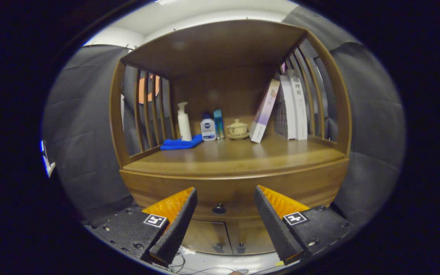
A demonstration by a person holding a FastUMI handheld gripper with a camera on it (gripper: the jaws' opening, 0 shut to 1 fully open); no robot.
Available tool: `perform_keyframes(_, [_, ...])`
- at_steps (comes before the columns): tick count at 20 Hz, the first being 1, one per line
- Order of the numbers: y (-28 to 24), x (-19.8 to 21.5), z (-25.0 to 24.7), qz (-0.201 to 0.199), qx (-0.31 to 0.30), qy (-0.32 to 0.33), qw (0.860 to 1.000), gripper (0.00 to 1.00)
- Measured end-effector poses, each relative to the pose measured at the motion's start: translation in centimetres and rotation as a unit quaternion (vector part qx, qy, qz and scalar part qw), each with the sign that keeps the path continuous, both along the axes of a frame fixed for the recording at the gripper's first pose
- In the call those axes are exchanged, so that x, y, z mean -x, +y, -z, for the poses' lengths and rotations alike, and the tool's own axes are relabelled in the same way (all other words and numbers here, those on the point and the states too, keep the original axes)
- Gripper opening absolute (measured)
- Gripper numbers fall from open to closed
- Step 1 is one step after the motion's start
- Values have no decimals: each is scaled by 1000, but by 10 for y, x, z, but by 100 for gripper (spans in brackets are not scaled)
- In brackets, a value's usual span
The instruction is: Pull open the drawer, take out the items inside it, and place them on the countertop above the cabinet.
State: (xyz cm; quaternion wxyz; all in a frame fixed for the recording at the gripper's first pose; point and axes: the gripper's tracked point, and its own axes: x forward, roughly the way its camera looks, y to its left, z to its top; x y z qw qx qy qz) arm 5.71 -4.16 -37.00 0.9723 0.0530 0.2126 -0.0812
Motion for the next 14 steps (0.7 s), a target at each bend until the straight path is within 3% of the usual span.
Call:
perform_keyframes(5, [1, -18, 32, 6, 5, 24, 1000, 91])
perform_keyframes(14, [2, -26, 67, 26, 24, 53, 998, 52])
